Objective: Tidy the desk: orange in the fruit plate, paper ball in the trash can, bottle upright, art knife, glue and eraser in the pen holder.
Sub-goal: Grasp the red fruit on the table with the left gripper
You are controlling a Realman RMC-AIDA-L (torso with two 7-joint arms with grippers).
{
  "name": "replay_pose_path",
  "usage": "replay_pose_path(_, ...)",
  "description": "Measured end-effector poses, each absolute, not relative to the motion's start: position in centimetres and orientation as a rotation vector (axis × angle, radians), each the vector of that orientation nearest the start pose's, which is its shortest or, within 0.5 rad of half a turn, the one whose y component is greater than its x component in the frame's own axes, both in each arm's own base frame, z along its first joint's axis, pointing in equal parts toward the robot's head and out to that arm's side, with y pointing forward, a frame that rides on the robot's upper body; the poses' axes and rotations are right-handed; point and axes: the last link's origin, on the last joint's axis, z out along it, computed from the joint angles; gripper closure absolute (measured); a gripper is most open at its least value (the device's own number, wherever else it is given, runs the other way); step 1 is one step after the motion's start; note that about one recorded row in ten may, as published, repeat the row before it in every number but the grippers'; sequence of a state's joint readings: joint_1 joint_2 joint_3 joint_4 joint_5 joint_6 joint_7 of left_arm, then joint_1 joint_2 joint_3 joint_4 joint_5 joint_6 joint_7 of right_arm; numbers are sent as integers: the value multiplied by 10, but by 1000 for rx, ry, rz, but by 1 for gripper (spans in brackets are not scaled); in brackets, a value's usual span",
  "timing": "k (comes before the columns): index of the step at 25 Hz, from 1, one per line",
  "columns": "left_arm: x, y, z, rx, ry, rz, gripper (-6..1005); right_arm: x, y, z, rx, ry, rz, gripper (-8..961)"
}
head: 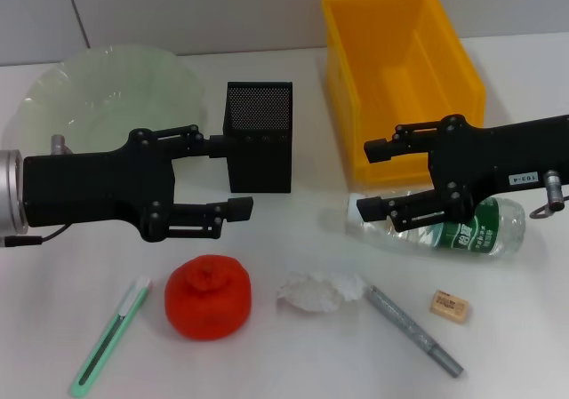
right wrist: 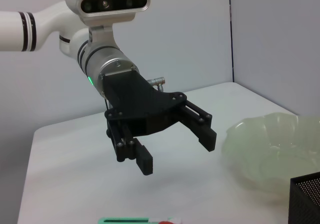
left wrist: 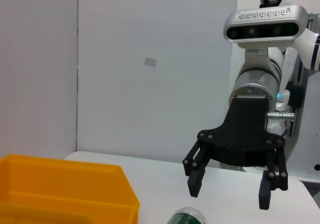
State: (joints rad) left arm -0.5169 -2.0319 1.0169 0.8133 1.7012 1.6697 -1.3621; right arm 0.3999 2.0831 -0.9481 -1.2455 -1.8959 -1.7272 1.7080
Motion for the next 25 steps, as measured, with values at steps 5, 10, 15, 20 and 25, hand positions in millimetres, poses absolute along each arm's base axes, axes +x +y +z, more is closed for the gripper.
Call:
replay_pose_path(5, -202, 328, 13, -2905, -199, -846, 180, 199, 314, 52, -2877, 373, 561, 162)
replay_pose_path(10, -202, 329, 13, -2904, -201, -845, 181, 200, 314, 52, -2874, 371, 560, 161)
replay_pose_path(15, -203, 329, 13, -2903, -204, -845, 181, 200, 314, 52, -2874, 373, 560, 162)
replay_pose_path(20, -204, 327, 11, -2897, -186, -847, 181, 202, 314, 50, -2879, 392, 568, 161)
replay_pose_path(25, -212, 324, 7, -2871, -172, -825, 182, 202, 314, 50, -2879, 390, 568, 162)
